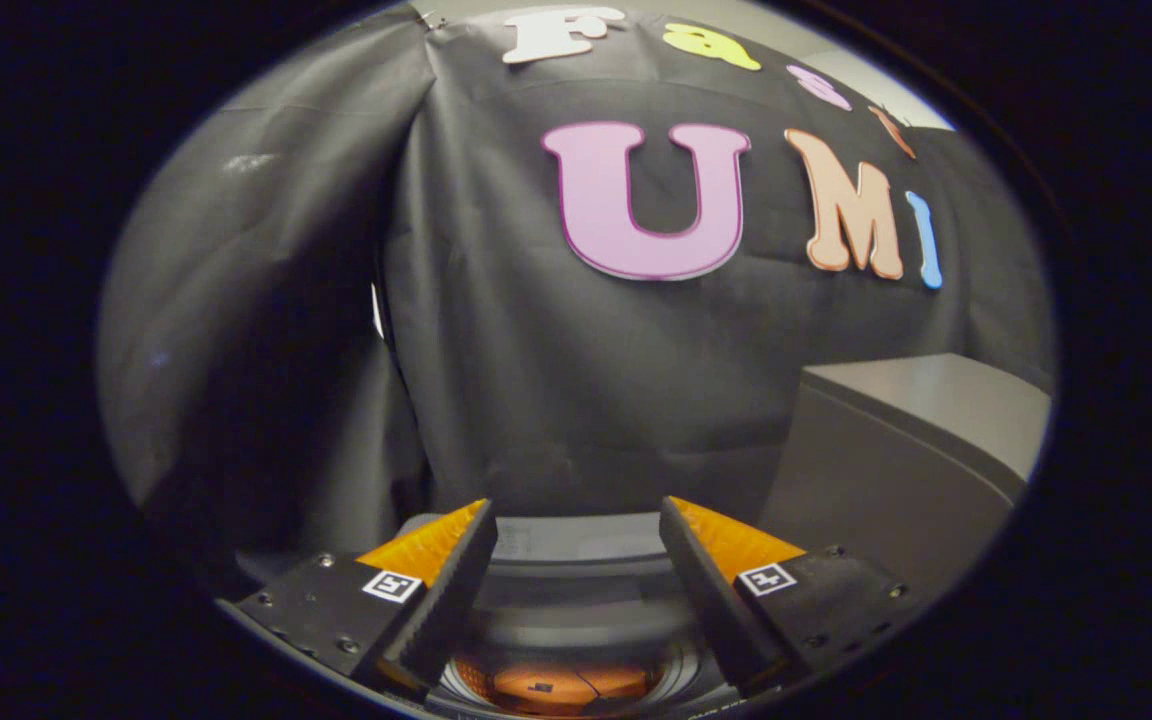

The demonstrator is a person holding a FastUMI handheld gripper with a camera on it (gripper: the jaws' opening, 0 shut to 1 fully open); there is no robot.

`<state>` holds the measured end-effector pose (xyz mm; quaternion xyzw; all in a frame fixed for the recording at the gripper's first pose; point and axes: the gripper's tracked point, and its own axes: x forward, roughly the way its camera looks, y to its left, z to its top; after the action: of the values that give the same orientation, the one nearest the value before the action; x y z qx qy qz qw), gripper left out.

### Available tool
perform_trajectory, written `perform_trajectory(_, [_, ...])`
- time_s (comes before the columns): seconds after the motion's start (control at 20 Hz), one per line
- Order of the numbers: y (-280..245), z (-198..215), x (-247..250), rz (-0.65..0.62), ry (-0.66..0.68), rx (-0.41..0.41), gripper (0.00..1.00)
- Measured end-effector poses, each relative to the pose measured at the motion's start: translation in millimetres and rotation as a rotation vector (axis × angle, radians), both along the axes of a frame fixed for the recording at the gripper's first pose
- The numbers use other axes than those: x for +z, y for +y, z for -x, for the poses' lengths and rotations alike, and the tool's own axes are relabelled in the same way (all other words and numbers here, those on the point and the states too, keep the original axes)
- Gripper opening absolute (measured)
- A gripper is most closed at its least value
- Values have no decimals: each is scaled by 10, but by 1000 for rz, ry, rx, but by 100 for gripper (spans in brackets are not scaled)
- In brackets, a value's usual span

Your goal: Put the clothes into the washing machine and then close the washing machine lid.

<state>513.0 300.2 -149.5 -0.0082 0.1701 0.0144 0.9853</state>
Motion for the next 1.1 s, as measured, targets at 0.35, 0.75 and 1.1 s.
perform_trajectory(0.35, [-132,133,-322,-9,23,-9,99])
perform_trajectory(0.75, [-182,360,-431,2,21,12,99])
perform_trajectory(1.1, [-267,686,-261,-18,-2,22,98])
